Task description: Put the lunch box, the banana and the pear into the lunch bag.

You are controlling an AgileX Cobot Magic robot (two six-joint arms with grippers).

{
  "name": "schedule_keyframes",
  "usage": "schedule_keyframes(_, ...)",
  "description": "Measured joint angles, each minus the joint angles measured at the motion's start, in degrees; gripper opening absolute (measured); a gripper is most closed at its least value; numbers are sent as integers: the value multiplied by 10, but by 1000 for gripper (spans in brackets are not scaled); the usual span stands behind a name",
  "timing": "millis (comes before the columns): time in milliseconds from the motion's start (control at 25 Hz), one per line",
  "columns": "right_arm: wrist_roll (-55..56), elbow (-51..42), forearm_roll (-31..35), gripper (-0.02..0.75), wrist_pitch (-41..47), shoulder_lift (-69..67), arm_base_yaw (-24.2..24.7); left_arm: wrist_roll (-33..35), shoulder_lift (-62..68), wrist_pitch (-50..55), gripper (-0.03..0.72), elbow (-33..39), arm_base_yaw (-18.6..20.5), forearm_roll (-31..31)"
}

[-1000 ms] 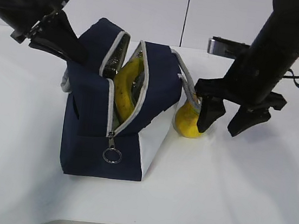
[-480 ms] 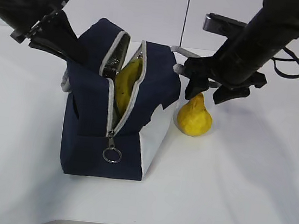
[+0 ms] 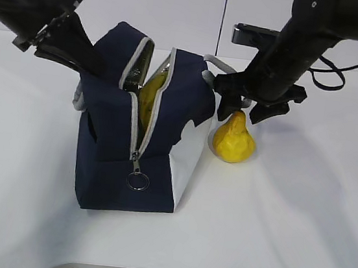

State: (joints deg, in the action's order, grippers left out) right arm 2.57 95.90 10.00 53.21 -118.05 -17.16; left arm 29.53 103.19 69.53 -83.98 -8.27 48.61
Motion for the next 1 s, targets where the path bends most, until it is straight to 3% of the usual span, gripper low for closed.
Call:
schedule_keyframes(440,0,1,-1,519,2,-14,0,0,0,0,12,0,0,-2)
schedule_keyframes(600,0,1,-2,428,0,-14,0,0,0,0,12,0,0,-3)
schedule_keyframes(760,0,3,-5,288,6,-15,0,0,0,0,12,0,0,-3)
schedule_keyframes(1000,0,7,-26,247,46,-15,-1,0,0,0,12,0,0,-3)
